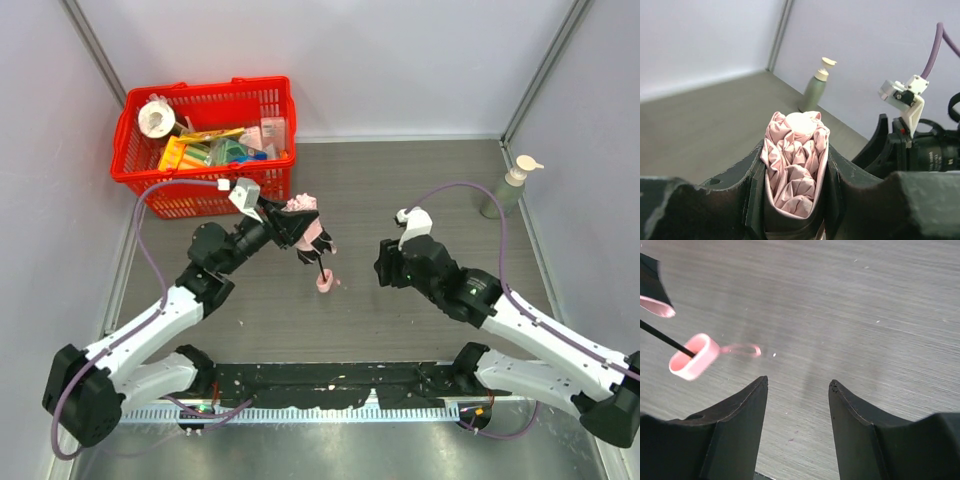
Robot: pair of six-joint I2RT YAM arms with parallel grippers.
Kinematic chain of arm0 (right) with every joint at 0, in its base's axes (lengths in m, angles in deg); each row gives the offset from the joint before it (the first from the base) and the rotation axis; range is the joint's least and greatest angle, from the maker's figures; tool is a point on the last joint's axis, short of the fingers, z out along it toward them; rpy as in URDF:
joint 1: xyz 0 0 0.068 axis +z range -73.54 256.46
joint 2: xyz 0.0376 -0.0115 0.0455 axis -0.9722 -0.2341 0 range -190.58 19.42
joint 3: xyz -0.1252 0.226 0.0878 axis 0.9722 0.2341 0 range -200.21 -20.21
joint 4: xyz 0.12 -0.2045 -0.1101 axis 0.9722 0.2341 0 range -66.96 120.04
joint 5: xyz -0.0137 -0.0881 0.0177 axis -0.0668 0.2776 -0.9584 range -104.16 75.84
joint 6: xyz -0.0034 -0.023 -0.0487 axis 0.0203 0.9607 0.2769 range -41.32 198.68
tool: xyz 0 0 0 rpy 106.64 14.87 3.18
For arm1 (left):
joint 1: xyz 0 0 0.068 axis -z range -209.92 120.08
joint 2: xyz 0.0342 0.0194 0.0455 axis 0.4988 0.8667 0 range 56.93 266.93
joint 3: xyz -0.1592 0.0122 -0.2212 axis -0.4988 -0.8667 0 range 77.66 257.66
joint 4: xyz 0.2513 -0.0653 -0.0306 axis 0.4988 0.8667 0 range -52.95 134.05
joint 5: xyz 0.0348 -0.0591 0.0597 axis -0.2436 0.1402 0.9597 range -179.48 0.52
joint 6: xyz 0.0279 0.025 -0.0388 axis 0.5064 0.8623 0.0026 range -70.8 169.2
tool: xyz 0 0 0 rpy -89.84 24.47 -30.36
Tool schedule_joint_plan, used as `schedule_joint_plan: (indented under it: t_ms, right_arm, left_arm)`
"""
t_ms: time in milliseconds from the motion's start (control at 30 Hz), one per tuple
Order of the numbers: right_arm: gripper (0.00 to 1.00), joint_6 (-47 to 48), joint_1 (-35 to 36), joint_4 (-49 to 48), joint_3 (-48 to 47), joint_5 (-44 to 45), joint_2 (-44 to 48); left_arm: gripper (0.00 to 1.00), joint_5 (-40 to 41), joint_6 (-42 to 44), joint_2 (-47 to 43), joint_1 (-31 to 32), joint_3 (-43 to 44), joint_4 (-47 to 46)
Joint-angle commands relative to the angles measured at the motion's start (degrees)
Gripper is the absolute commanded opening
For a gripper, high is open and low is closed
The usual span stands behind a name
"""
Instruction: Put away the umbrella
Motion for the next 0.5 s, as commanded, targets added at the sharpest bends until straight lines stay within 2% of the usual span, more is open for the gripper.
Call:
schedule_joint_plan:
  t_ms: [0, 67, 167, 300, 400, 467]
  right_arm:
    - [0.57, -1.0, -0.9, 0.6, -1.5, 7.2, 3.7]
    - [0.57, -1.3, -1.1, 0.1, -0.7, 7.3, 4.6]
    - [0.57, -1.9, -1.3, -0.1, 0.8, 7.0, 5.5]
    - [0.57, -2.7, -1.4, -0.8, 3.0, 6.1, 6.5]
    - [0.57, -3.0, -1.4, -1.8, 4.3, 5.5, 6.6]
    - [0.57, -2.9, -1.5, -2.3, 4.8, 4.8, 6.3]
  left_arm:
    - [0.00, 7.4, 20.7, -3.0, 4.0, 2.2, 7.7]
    - [0.00, 9.1, 23.8, -1.8, 6.4, 0.7, 6.3]
    - [0.00, 13.9, 26.6, 0.3, 12.2, -7.4, -2.8]
    - [0.00, 30.0, 28.3, 7.5, 23.8, -17.7, -16.0]
    - [0.00, 36.3, 24.0, 16.5, 28.6, -25.5, -28.7]
    - [0.00, 39.6, 22.3, 21.0, 30.3, -27.6, -37.6]
